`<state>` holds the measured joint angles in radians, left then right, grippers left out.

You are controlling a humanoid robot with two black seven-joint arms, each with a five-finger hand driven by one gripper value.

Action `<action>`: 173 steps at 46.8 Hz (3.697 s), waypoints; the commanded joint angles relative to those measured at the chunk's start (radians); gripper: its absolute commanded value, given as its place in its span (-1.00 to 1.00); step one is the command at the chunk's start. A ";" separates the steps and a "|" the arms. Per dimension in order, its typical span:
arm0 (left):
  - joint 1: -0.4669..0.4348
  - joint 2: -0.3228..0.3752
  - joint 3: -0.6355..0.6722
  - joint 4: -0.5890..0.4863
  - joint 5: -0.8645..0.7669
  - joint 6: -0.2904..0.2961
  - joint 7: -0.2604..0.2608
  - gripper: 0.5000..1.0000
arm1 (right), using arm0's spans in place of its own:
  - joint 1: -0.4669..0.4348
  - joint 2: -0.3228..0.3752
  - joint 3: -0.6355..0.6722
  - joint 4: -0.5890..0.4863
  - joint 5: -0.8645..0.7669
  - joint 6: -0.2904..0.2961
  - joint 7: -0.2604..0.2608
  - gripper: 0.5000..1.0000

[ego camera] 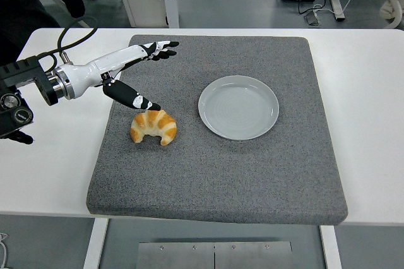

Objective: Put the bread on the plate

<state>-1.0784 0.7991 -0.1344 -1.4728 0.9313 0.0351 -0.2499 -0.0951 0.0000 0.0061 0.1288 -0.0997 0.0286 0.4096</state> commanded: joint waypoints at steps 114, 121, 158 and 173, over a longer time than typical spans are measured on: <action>0.109 -0.129 0.165 0.131 0.325 0.270 0.015 0.40 | 0.000 0.000 0.000 0.000 0.000 0.001 0.000 1.00; 0.110 -0.129 0.165 0.131 0.353 0.270 0.008 0.20 | 0.000 0.000 0.000 0.000 0.000 0.001 0.000 1.00; 0.107 -0.138 0.177 0.152 0.373 0.270 -0.011 -0.43 | 0.000 0.000 0.000 0.000 0.000 -0.001 0.000 1.00; 0.057 -0.123 0.133 0.150 0.351 0.264 -0.012 -0.51 | 0.000 0.000 0.000 0.000 0.000 -0.001 0.000 1.00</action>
<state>-1.0111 0.6739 0.0150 -1.3222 1.2853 0.3026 -0.2621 -0.0951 0.0000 0.0061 0.1289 -0.0997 0.0285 0.4095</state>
